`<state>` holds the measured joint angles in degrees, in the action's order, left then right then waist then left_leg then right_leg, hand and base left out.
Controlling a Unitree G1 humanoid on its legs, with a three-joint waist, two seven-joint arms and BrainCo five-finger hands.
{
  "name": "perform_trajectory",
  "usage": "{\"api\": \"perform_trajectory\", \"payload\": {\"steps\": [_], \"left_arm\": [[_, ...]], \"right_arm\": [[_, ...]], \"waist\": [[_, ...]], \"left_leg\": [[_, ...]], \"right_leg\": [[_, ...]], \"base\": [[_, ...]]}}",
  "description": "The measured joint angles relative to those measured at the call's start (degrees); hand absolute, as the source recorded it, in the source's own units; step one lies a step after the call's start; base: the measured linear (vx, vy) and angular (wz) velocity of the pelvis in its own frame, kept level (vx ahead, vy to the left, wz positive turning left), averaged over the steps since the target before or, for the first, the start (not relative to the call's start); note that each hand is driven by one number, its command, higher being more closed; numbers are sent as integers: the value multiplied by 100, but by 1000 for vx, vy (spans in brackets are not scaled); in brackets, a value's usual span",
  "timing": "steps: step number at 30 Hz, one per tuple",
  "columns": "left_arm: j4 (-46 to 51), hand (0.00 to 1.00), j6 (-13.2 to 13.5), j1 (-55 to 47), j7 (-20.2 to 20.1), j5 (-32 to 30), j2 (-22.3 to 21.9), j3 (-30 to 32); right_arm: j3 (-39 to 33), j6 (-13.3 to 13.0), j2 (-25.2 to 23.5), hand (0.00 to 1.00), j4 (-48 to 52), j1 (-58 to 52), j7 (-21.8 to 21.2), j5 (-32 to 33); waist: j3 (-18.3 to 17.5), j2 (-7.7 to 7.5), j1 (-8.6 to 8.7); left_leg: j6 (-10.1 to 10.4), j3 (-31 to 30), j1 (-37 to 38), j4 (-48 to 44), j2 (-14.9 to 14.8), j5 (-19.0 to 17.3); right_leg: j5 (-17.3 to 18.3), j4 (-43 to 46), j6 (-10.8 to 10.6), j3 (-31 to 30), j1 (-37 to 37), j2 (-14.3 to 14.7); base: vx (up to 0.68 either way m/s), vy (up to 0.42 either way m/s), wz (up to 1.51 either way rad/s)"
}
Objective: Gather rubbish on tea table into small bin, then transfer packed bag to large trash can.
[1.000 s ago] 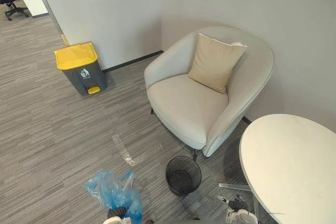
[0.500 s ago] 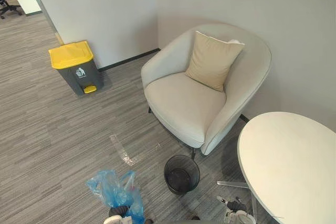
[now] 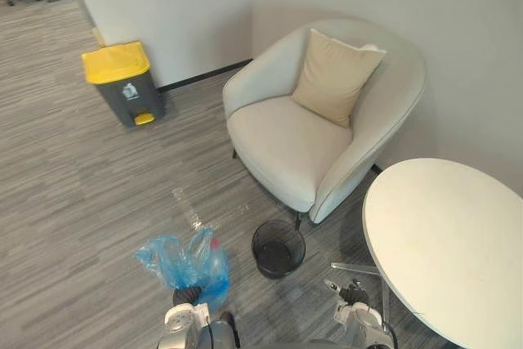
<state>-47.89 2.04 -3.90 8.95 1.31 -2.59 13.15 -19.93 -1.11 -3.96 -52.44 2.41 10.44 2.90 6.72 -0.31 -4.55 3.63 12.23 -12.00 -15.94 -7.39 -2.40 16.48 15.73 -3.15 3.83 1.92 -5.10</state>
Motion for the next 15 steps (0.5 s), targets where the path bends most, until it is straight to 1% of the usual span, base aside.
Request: {"api": "perform_trajectory", "payload": {"steps": [1, 2, 3, 4, 5, 6, 7, 8, 9, 10, 11, 12, 13, 14, 15], "left_arm": [[2, 100, 1, -9, 4, 0, -5, -31], [8, 100, 4, -48, 15, -1, -50, -91], [17, 100, 4, -88, 48, -3, -69, -128], [22, 100, 2, -89, 62, -4, -70, -130], [27, 100, -1, -83, 77, -4, -82, -136], [27, 100, -2, -83, 80, -5, -82, -134], [27, 100, -2, -79, 78, -5, -81, -145], [26, 100, -3, -28, 78, -7, -79, -178], [6, 100, -9, -3, 73, -7, -78, -193], [-11, 100, -17, -2, 69, -8, -77, -200], [-58, 100, -21, -7, 62, -8, -72, -272], [-125, 100, -23, 9, 39, -8, -67, -359], [-181, 100, -24, 27, 18, -9, -41, -419], [-204, 100, -22, 24, -2, -11, -2, -436], [-257, 100, -25, -4, -31, -18, 184, -579]], "right_arm": [[1, 7, 2, 0, -4, -51, 20, 0], [25, 13, 11, 0, -4, -234, 67, 1], [100, 16, 23, 0, -6, -293, 105, 1], [117, 15, 13, 0, -6, -285, 118, 1], [125, 16, 40, 0, -8, -267, 141, 3], [125, 15, 59, 0, -7, -245, 147, 1], [123, 14, 69, 0, -5, -240, 150, 2], [102, 14, 85, 0, -5, -233, 151, 1], [95, 14, 90, 0, -6, -228, 148, 1], [70, 15, 90, 0, -12, -251, 147, 2], [13, 14, 97, 0, -17, -293, 148, 2], [-54, 14, 119, 0, -21, -314, 149, 3], [-149, 19, 144, 0, -68, -318, 145, 6], [-150, 23, 113, 0, -97, -325, 142, 17], [-155, 30, 77, 0, -183, -303, 140, 73]], "waist": [[14, 20, 7], [-8, 77, 43], [-31, 86, 106], [-29, 82, 129], [-25, 92, 118], [-20, 74, 128], [-12, 55, 133], [-24, 3, 125], [-23, 4, 130], [-9, -44, 166], [-31, -35, 201], [-76, 22, 234], [-109, -19, 248], [-130, -67, 248], [-188, -152, 240]], "left_leg": [[23, -77, -1, 90, -14, 75], [68, -189, 42, 373, -29, 300], [99, -13, 96, 604, -103, 342], [62, 134, 92, 636, -147, 390], [-5, 349, 98, 430, -267, 427], [20, 389, 112, 108, -278, 223], [3, 405, 121, -6, -259, 94], [12, 495, 133, -225, -244, -146], [-6, 612, 179, -452, -246, -346], [-13, 782, 273, -644, -264, -525], [-34, 1031, 446, -676, -291, -687], [24, 1156, 514, -428, -250, -726], [-22, 1179, 610, 19, -44, -669], [-64, 1163, 646, 218, 69, -565], [-148, 1158, 761, 681, 292, -331]], "right_leg": [[-9, 10, 17, 88, 8, 37], [-14, 33, 84, 308, -6, 98], [-54, 20, 163, 506, -44, 89], [-83, 23, 205, 568, -90, 75], [-136, 54, 268, 631, -200, 65], [-154, 127, 290, 732, -300, 4], [-176, 142, 290, 794, -337, -34], [-222, 204, 294, 876, -426, -124], [-249, 226, 269, 1012, -447, -220], [-273, 229, 232, 1145, -428, -316], [-322, 219, 145, 1307, -387, -434], [-370, 181, 60, 1389, -381, -475], [-463, -1, -74, 1418, -383, -506], [-517, -128, -112, 1408, -373, -534], [-682, -425, -136, 1378, -339, -594]], "base": [[-322, -203, 71], [-283, -202, 84], [-261, -181, 82], [-209, -122, 52], [-165, -42, 39], [-152, -15, 41], [-132, 40, 47], [-83, 78, 44], [-73, 94, 52], [-42, 134, 69], [-51, 170, 76], [-52, 243, 74], [-49, 205, 49], [-57, 197, 33], [-53, 164, 16]]}}
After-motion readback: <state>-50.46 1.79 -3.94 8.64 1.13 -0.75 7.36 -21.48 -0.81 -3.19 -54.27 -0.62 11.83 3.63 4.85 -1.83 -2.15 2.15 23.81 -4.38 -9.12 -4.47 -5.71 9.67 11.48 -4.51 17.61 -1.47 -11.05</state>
